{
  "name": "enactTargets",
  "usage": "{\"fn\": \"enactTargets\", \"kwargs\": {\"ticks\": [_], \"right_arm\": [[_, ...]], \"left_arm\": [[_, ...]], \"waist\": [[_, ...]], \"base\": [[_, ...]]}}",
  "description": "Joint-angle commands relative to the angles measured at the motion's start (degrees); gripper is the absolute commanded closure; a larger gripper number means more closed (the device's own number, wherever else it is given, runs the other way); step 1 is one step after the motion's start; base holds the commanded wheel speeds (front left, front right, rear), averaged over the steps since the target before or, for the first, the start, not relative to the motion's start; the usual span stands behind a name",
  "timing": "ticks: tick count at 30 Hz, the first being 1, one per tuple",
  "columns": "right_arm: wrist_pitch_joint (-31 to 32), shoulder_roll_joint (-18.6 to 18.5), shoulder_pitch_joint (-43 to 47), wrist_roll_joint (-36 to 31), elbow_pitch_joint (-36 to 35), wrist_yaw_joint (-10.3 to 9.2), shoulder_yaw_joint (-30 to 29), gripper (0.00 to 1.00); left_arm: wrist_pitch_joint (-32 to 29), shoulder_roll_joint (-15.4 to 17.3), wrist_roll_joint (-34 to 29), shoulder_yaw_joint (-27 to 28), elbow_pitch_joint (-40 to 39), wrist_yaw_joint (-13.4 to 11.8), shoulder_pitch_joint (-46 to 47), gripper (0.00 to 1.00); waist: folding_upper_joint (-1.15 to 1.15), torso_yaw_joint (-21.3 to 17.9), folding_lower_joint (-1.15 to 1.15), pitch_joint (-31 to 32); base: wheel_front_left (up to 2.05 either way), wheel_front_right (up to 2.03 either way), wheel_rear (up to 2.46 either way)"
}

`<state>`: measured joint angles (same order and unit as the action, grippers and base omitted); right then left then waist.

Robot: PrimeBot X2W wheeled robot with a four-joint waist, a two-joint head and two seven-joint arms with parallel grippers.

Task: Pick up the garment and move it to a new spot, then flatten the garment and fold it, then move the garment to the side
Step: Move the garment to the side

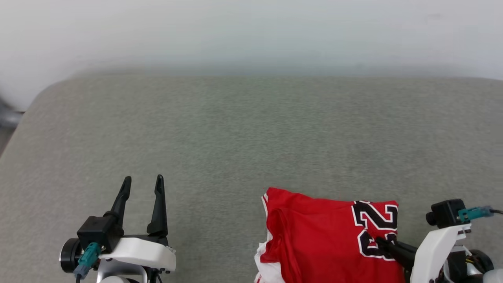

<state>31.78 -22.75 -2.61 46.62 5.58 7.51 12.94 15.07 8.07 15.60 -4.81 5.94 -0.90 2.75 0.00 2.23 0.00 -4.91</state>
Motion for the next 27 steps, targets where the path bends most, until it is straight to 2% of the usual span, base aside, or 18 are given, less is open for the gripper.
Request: {"fn": "enactTargets", "kwargs": {"ticks": [1,7,11,15,23,27], "right_arm": [[0.6,-0.3,-0.1,-1.0,-1.0,-0.05,-1.0,1.0],[2.1,-1.2,-1.8,-6.1,-3.9,-0.05,-4.4,1.0],[2.3,0.2,-6.1,-7.6,-4.4,-0.05,-5.6,1.0],[0.9,-0.5,-12.5,-10.2,-2.3,-0.05,-6.3,1.0],[-1.8,-3.8,-22.6,-15.9,2.4,-0.06,-9.9,1.0],[-2.5,-6.1,-27.3,-18.0,6.2,-0.08,-14.7,1.0]], "left_arm": [[0.1,-0.5,-0.3,-0.1,-0.4,0.4,-0.3,0.0],[0.1,-1.0,-1.0,-0.4,-2.4,1.0,1.1,0.0],[0.1,-0.7,-1.4,-0.4,-3.8,1.2,2.3,0.0],[0.0,0.1,-2.4,-1.1,-5.3,1.7,5.1,0.0],[-1.9,2.2,-4.4,-2.7,-9.3,2.8,11.0,0.0],[-3.2,3.6,-5.5,-3.5,-12.1,3.6,14.6,0.0]], "waist": [[0.0,-4.4,0.0,0.8],[0.0,-11.5,0.0,-1.5],[0.0,-16.2,0.0,-4.8],[0.0,-19.8,0.0,-9.5],[0.0,-21.9,0.0,-18.4],[0.0,-21.4,0.0,-23.7]], "base": [[0.0,0.0,0.0],[0.0,0.0,0.0],[0.0,0.0,0.0],[0.0,0.0,0.0],[0.0,0.0,0.0],[0.0,0.0,0.0]]}}
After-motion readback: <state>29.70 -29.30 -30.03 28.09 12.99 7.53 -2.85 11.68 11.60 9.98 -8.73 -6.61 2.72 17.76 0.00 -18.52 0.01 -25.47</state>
